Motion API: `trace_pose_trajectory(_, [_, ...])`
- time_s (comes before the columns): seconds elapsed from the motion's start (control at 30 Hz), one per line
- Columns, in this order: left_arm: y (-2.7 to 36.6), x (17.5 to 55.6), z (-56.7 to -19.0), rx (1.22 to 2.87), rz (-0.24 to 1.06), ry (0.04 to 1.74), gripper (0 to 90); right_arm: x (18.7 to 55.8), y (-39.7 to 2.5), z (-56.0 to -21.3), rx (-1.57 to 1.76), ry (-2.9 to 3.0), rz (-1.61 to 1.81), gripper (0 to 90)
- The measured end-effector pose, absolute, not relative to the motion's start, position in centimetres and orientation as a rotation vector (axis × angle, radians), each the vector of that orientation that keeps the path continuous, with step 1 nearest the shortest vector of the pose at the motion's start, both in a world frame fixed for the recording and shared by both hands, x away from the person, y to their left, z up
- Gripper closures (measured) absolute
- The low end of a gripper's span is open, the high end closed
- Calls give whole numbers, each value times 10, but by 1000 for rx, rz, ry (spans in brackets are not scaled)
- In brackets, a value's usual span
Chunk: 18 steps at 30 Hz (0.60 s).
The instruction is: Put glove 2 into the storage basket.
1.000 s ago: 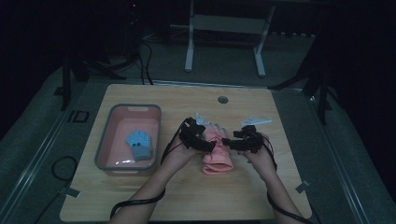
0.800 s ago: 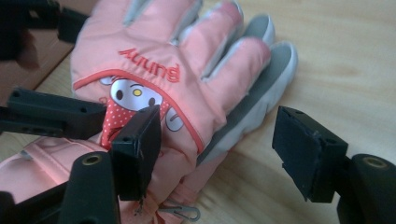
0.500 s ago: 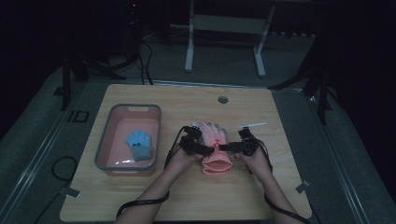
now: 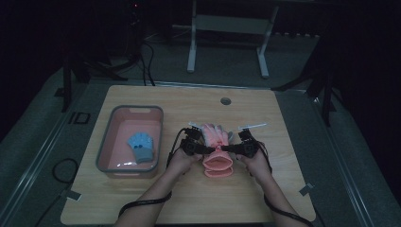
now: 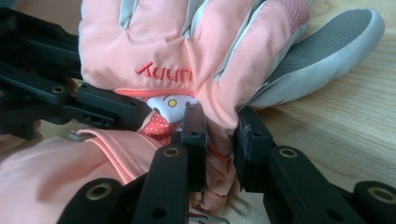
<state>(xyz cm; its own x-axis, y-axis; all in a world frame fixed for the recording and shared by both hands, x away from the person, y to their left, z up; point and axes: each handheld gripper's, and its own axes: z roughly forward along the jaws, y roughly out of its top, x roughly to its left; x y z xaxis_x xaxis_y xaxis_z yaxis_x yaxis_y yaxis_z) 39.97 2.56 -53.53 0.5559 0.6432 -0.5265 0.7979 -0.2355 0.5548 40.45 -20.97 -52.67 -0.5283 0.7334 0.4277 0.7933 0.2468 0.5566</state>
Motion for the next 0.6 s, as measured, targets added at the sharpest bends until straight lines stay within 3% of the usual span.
trace_pose_trajectory(0.6, [48,387,-462,1994,-109,1061,683,390,-194,-463,-1409,-2447,-1346,776])
